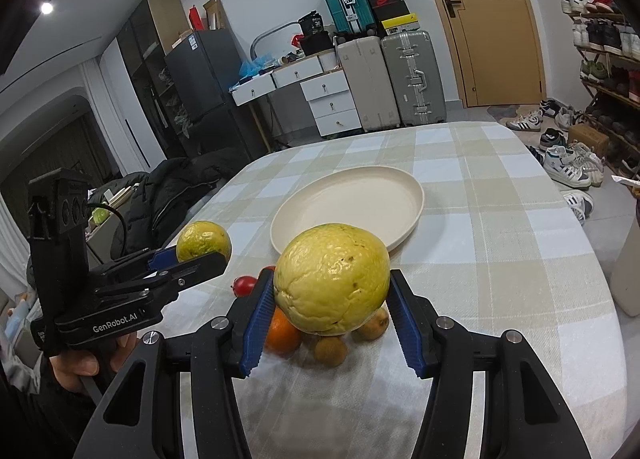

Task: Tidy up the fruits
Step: 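Lift the large yellow fruit with the right gripper and carry it to the plate, then lower the yellow fruit onto the plate and open the right gripper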

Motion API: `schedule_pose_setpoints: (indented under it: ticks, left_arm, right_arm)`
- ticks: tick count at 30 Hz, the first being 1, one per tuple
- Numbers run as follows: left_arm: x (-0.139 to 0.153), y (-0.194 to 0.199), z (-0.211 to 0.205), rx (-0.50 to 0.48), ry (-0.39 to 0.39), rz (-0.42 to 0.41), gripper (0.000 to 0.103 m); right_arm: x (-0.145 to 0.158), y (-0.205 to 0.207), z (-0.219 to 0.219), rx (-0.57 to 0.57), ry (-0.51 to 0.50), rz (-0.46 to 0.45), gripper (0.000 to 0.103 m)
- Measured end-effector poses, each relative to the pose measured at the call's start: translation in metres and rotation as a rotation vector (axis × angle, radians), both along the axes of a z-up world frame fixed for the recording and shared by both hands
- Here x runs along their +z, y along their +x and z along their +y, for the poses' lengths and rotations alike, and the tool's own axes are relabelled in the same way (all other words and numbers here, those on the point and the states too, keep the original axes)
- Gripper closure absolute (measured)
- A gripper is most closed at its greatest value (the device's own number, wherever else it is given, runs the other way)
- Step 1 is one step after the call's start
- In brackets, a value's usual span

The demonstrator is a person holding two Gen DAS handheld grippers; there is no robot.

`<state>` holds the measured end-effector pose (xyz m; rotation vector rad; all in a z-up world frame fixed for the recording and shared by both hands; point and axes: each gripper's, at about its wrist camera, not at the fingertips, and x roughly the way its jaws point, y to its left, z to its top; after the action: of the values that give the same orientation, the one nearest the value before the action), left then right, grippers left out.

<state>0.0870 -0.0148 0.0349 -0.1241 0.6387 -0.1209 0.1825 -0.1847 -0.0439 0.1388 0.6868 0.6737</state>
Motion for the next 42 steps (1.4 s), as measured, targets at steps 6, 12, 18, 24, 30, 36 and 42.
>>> schedule_pose_setpoints:
  ticks: [6,12,18,24,30,36,42]
  left_arm:
    - [0.000,0.014,0.000,0.002,0.009,0.004,0.056]
    - [0.002,0.031,-0.001,-0.002,0.001,0.003,0.056]
    - [-0.002,0.049,-0.001,0.007,-0.002,0.006,0.056]
    - [-0.012,0.064,-0.003,0.017,0.030,0.018,0.056]
    - [-0.018,0.077,-0.003,0.017,0.042,0.021,0.056]
    - [-0.026,0.091,0.003,0.025,0.034,0.034,0.056]
    - [-0.036,0.100,0.008,0.031,0.039,0.049,0.056]
  right_arm:
    - [0.002,0.012,0.002,-0.003,-0.003,0.008,0.047]
    - [0.006,0.025,0.008,0.002,-0.024,0.005,0.047]
    - [0.010,0.037,0.009,-0.011,-0.033,0.009,0.047]
    - [0.005,0.048,0.010,-0.019,-0.045,0.028,0.047]
    - [-0.001,0.061,0.012,-0.028,-0.030,0.060,0.047]
    - [-0.006,0.074,0.015,-0.036,-0.030,0.089,0.047]
    - [-0.012,0.083,0.017,-0.049,-0.028,0.121,0.047]
